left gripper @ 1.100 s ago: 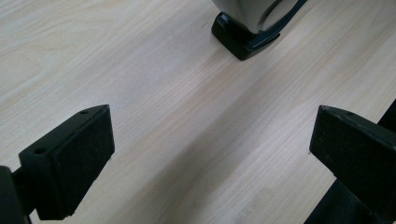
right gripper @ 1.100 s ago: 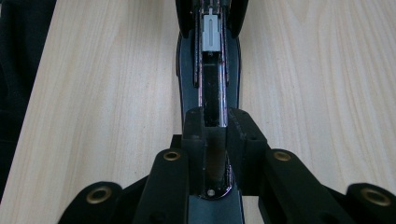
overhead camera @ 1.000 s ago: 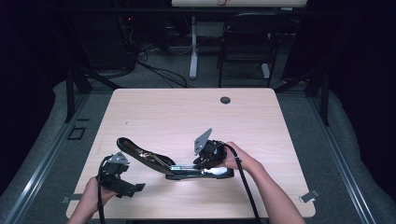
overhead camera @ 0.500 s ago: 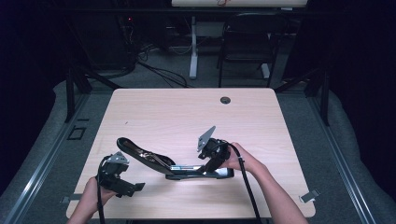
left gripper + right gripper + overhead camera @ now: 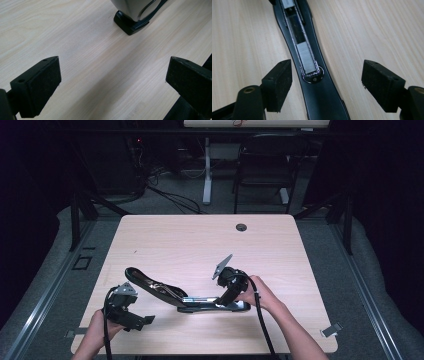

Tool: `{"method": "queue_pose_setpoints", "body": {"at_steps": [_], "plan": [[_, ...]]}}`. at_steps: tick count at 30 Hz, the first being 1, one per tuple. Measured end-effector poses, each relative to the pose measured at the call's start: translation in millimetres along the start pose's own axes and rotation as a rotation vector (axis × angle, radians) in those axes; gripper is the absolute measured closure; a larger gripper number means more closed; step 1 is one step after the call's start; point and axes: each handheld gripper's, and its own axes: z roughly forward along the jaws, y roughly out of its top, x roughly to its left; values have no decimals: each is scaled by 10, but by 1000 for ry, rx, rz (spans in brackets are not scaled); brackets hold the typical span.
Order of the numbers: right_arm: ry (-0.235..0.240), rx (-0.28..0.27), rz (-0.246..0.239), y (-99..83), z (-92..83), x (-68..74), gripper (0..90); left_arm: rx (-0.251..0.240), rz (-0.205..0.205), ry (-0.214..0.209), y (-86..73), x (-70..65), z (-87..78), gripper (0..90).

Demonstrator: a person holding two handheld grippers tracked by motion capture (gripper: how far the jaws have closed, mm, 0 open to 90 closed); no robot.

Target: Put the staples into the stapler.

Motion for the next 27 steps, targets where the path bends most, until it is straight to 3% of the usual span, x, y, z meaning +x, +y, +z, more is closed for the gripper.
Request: {"method": "queue_pose_setpoints", "body": {"at_steps": [6,17,23,27], "plan": [[-49,11,59,-54,5,33,152,-3,3,2,2,1,-4,1],[-76,-51,190,-137,-173,92,83,-2,4,10,5,0,-7,1],[-102,-59,242,-215,-267,83,56,-2,2,7,7,-3,3,1],[-126,-58,239,-224,-298,73,61,-3,2,6,6,-3,-2,1]]}}
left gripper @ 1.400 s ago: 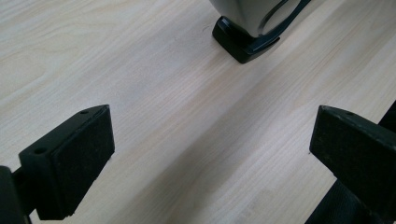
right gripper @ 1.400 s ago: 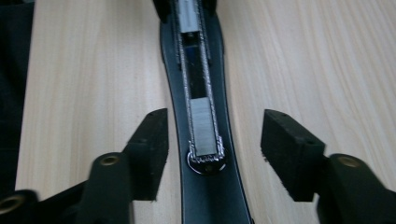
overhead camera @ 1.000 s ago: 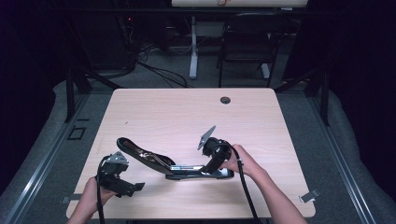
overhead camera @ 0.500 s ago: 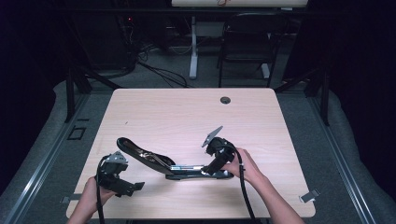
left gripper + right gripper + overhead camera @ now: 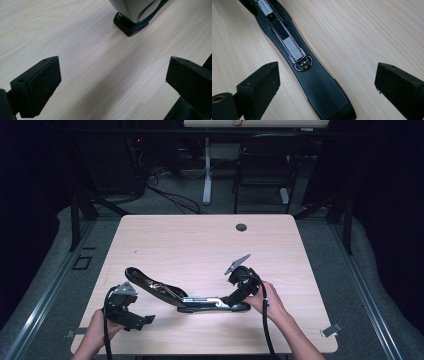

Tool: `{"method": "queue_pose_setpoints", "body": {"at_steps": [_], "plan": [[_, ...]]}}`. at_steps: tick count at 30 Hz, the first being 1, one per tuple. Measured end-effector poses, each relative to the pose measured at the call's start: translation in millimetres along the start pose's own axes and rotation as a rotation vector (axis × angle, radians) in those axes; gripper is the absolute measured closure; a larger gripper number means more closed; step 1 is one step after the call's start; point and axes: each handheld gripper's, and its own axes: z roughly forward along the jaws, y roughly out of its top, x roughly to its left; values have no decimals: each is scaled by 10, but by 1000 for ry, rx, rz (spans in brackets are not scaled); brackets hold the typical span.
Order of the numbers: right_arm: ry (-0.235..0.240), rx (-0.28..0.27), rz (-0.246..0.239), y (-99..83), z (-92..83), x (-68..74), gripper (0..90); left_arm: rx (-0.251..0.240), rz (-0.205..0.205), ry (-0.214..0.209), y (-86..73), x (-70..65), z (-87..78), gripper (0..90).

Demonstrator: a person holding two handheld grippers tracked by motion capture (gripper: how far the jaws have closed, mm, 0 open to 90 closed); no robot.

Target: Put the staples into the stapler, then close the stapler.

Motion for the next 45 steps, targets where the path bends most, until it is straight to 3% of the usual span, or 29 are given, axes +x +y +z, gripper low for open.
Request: {"method": "queue_pose_setpoints", "body": {"at_steps": [2,6,9,19,32,36,39,41,43,45], "plan": [[-13,1,-1,5,-10,-7,71,1,-6,-5,1,9,-6,1],[-30,-11,-4,6,-26,-21,79,-57,-58,-14,9,33,-55,1],[-44,-37,12,6,-42,-48,79,-74,-85,-8,0,56,-73,1],[-44,-44,8,38,-28,-34,57,-108,-126,16,-5,82,-135,1],[-34,-44,-25,73,-28,20,95,-193,-197,26,-4,120,-244,2],[-56,-80,-32,79,-55,34,146,-223,-209,38,-12,120,-278,6],[-78,-104,-30,95,-84,60,174,-256,-213,41,-15,126,-312,51],[-84,-115,-35,104,-94,74,210,-274,-222,49,-18,131,-332,181],[-86,-129,-41,116,-108,94,307,-285,-232,62,-21,132,-343,322],[-86,-137,-50,130,-120,118,429,-297,-234,72,-23,129,-361,401]]}}
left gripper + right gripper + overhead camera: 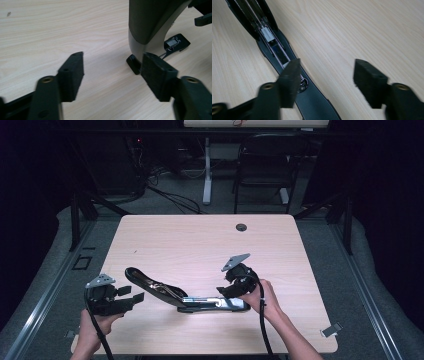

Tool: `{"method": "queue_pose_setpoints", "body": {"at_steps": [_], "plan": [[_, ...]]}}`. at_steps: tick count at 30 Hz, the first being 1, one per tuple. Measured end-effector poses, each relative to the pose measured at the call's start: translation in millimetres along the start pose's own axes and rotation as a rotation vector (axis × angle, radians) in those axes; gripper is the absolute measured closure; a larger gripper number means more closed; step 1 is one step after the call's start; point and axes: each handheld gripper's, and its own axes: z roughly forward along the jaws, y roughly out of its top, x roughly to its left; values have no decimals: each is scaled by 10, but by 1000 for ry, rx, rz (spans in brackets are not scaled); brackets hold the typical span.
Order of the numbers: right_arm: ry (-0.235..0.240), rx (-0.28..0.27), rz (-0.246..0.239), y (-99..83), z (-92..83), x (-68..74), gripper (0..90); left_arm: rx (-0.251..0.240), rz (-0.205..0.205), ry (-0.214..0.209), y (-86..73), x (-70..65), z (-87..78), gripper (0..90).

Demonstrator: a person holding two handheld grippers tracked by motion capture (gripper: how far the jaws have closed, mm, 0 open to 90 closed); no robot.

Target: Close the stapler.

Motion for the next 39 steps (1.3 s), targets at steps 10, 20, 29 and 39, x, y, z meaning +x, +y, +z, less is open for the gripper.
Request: {"method": "queue_pose_setpoints", "body": {"at_steps": [10,20,29,39], "plan": [[-16,-15,-41,102,-6,154,863,-151,36,30,25,-93,-89,770],[21,-53,-30,170,-19,196,900,-183,44,24,46,-128,-74,900],[62,-90,3,264,-46,225,891,-212,55,14,110,-231,11,900],[71,-102,-3,330,-40,265,900,-218,103,-6,165,-374,109,900]]}}
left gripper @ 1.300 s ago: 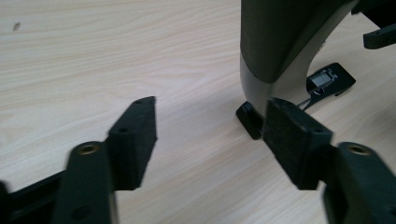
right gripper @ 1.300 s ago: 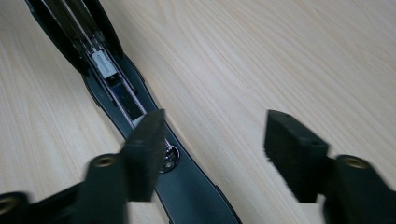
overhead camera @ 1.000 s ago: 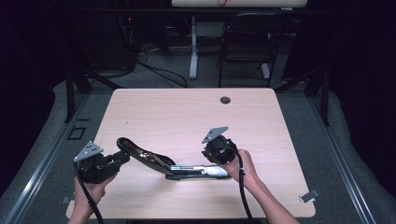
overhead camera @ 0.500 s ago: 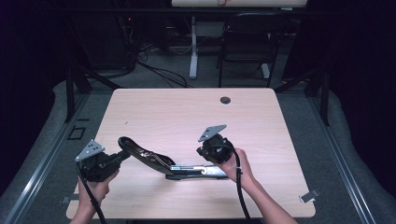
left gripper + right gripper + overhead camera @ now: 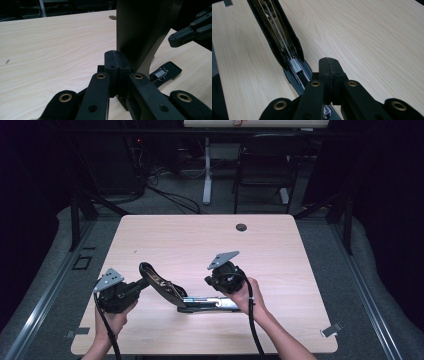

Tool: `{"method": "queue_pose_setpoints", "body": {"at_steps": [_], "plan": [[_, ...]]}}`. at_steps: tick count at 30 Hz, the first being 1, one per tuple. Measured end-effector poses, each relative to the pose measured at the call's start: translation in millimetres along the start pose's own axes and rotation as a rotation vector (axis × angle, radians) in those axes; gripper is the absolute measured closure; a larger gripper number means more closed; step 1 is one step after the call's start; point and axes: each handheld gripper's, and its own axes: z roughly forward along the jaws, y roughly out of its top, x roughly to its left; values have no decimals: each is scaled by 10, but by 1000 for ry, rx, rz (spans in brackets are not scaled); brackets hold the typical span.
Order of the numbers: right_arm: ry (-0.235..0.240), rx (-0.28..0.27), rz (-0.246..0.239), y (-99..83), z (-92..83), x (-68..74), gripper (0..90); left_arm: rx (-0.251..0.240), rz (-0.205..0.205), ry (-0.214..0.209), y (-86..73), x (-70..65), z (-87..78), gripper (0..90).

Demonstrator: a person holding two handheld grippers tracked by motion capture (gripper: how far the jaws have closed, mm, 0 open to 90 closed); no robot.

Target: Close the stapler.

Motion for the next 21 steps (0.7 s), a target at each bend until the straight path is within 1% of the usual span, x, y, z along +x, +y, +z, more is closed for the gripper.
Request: {"method": "queue_pose_setpoints", "body": {"at_steps": [2,3,4,5,6,7,8,9,10,12,13,14,16,18,21], "plan": [[8,-10,2,27,-4,22,900,1,3,-13,7,-22,18,900],[10,-11,-5,43,-7,35,900,-3,1,-18,9,-36,30,900],[19,-26,4,55,-4,53,900,1,4,-25,13,-47,36,900],[22,-22,-7,74,-14,59,900,-3,8,-24,13,-63,49,900],[21,-26,-11,89,-12,74,900,5,11,-26,19,-76,53,900],[22,-26,-15,104,-10,87,900,-1,18,-30,19,-84,64,900],[23,-27,-17,117,-6,97,900,7,18,-30,24,-96,66,900],[24,-37,-14,126,5,110,900,5,24,-31,27,-99,70,900],[25,-34,-18,136,7,112,900,0,25,-33,28,-105,79,900],[25,-35,-22,161,12,126,900,-5,23,-35,30,-112,87,900],[30,-37,-25,180,12,137,900,5,28,-35,36,-111,85,900],[28,-41,-28,197,9,144,900,4,31,-34,39,-108,90,900],[30,-48,-36,238,-2,160,900,0,24,-39,40,-101,100,900],[32,-67,-37,282,-2,180,900,-5,25,-41,42,-92,108,900],[36,-77,-49,354,-7,202,900,-13,27,-40,47,-87,125,900]]}}
